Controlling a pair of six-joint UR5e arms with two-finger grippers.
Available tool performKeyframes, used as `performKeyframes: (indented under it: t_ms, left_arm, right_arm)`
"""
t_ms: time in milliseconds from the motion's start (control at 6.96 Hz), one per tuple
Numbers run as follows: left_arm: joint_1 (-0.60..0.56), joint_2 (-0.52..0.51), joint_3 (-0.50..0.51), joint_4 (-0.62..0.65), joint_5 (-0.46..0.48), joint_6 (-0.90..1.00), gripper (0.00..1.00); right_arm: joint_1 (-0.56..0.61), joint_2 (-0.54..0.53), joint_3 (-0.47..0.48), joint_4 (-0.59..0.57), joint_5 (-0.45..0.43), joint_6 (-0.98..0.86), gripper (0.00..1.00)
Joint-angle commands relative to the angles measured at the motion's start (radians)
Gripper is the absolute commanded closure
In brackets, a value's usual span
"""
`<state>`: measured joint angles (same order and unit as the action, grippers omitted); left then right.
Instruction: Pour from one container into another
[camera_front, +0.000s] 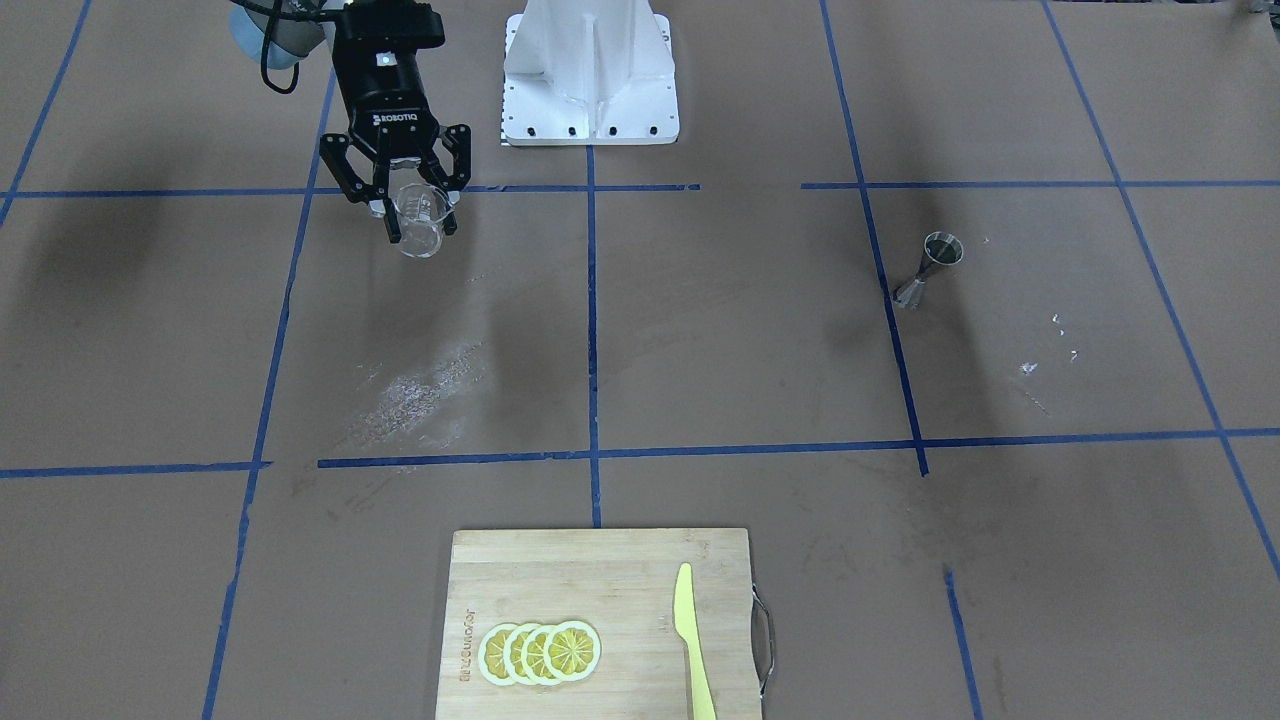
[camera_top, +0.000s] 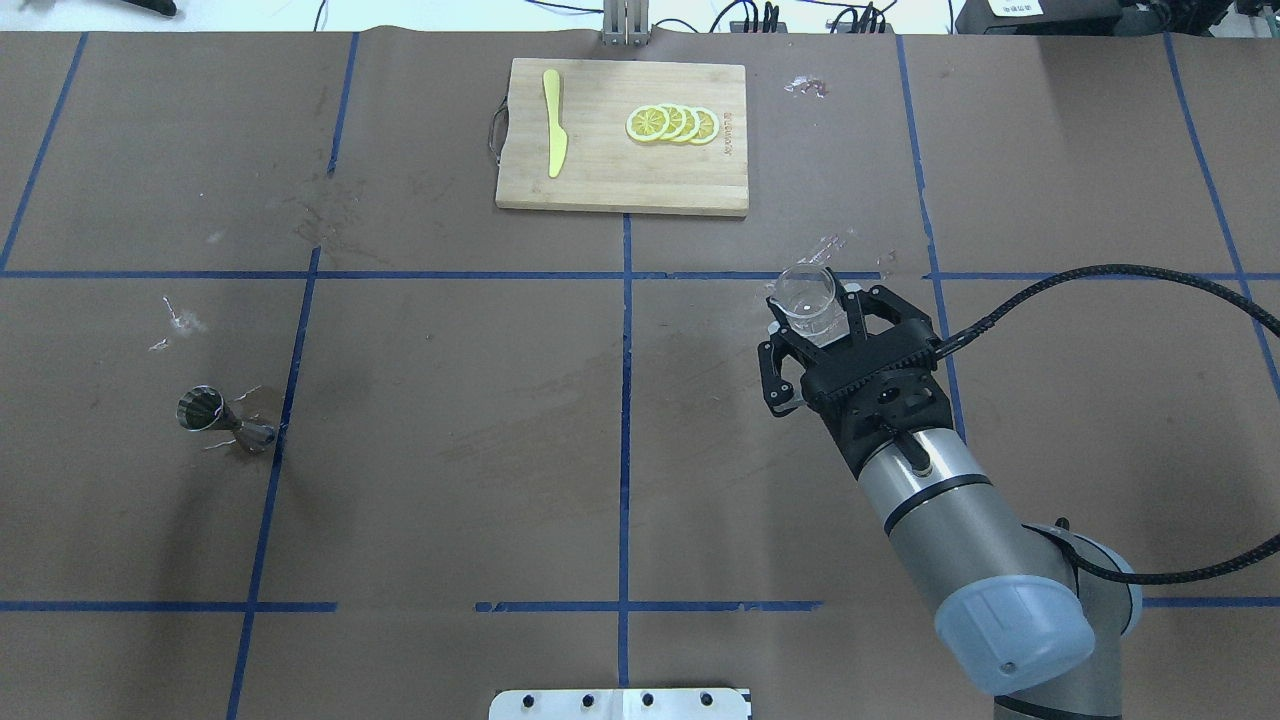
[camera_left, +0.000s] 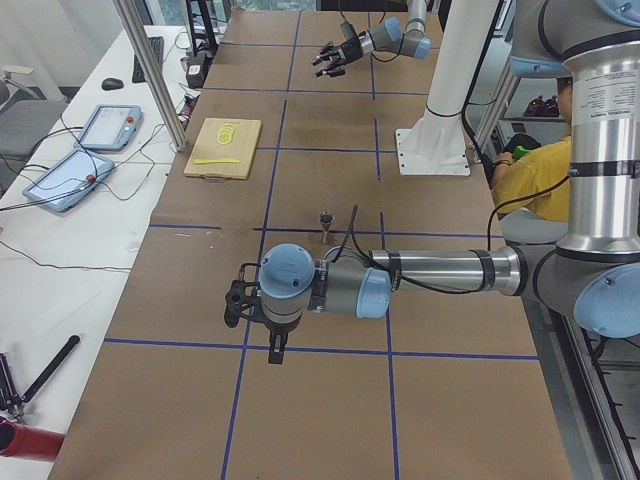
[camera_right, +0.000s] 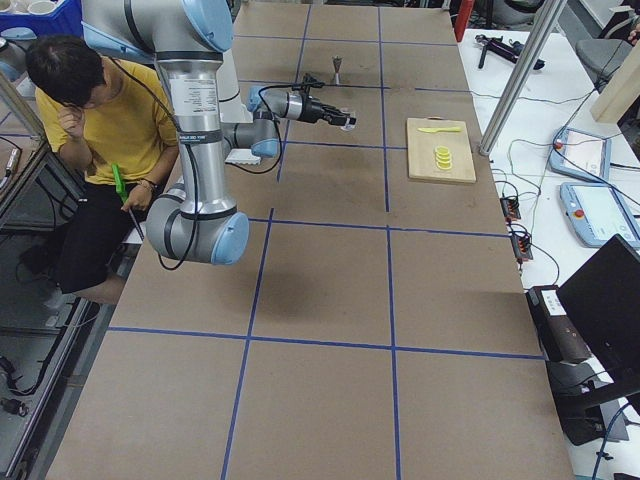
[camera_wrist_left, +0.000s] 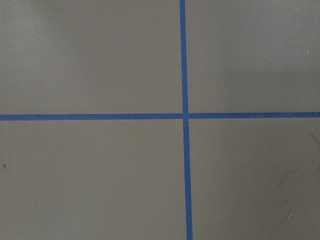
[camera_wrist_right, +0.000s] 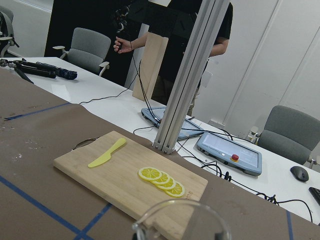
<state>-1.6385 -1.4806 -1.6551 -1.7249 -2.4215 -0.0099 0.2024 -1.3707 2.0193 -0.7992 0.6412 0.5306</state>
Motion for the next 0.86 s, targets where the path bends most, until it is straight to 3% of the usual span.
performKeyframes:
  t_ms: [0, 718]
  left_arm:
    - [0.087, -0.003, 0.0, 0.002, 0.01, 0.001, 0.0]
    - [0.114, 0.011, -0.006, 0.01, 0.03, 0.094, 0.0]
  right_arm:
    - [0.0, -0.002, 0.002, 0.0, 0.0, 0.002, 1.0]
    - [0.0, -0.019, 0.006, 0.029, 0.005, 0.031, 1.0]
